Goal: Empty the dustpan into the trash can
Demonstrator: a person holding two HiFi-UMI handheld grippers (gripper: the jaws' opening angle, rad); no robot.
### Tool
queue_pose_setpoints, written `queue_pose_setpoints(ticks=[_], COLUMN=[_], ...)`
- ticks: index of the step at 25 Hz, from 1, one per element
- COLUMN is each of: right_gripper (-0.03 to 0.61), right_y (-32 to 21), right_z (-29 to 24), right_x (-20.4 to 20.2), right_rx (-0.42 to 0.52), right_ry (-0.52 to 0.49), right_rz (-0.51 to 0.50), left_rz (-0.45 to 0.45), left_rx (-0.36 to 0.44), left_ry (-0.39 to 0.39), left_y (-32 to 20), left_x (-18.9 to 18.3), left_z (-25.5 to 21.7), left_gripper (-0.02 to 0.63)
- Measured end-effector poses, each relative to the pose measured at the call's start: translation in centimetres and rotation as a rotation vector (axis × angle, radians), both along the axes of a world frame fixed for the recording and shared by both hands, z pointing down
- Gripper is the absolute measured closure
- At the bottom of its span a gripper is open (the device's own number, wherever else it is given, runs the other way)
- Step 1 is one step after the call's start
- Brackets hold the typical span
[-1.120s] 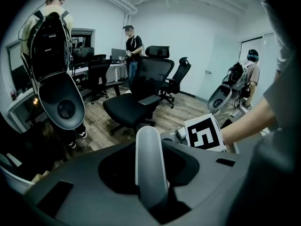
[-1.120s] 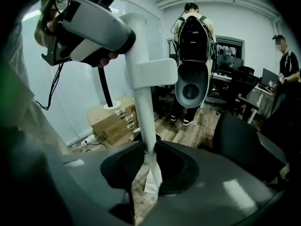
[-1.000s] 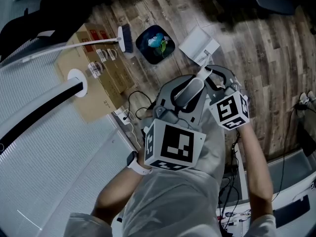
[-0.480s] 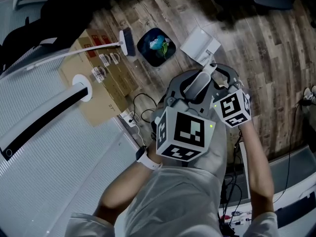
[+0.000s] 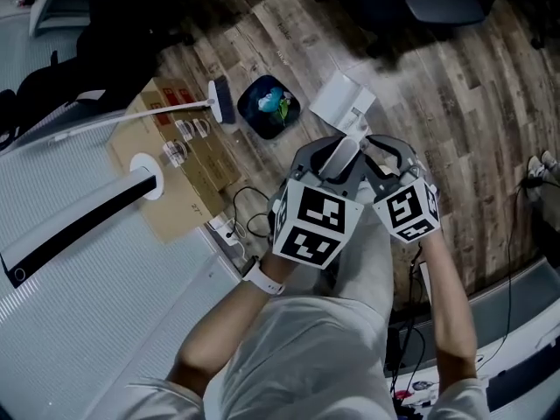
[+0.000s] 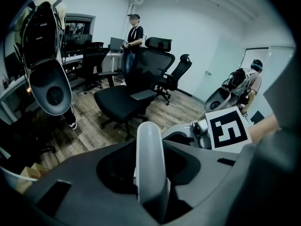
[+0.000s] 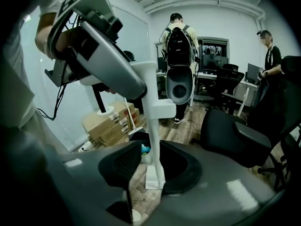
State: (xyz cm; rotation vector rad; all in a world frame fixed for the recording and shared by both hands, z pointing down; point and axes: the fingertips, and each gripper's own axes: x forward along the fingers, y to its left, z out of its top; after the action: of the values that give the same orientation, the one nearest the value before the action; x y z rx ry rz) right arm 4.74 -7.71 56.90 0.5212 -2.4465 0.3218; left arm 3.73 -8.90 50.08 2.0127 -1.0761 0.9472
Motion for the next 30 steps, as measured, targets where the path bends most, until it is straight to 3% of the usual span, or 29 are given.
queue_pose_setpoints(ticks=[3, 12, 15, 19, 24, 30], right_gripper=[0.446, 0.469, 0.521, 0.535, 0.551, 0.561], right_y=[0.3, 0.8, 0.3, 0.4, 1.1, 1.6], right_z=[-0.6, -5.0, -7.4, -10.4, -14.2, -19.7], right_x=[1.2, 3.7, 4.3, 4.4, 4.3, 3.8], right_rx=[-0.006, 0.007, 0.051, 0.075, 0.1, 0.15], right_ry=[0.013, 0.011, -0.028, -0.057, -0.038, -0.105], right_rz=[0.018, 0.104, 0.16, 0.222, 0.254, 0.3], left_rz=[-0.013, -0.071, -0.109, -0.159, -0.212, -0.265], left_rx=[-0.017, 0.042, 0.061, 0.094, 0.143, 0.196], left_ry=[0.02, 0.01, 0.022, 0.053, 0.073, 0.101], left_y=[0.5, 2.8, 3.2, 3.9, 4.6, 5.9], left_x=[0.4, -1.2, -2.2, -3.7, -5.2, -7.3], left_z=[0.0, -3.0, -4.6, -7.0, -9.8, -13.5], left_gripper=[0.437, 0.434, 0.433, 0.436, 0.459, 0.543])
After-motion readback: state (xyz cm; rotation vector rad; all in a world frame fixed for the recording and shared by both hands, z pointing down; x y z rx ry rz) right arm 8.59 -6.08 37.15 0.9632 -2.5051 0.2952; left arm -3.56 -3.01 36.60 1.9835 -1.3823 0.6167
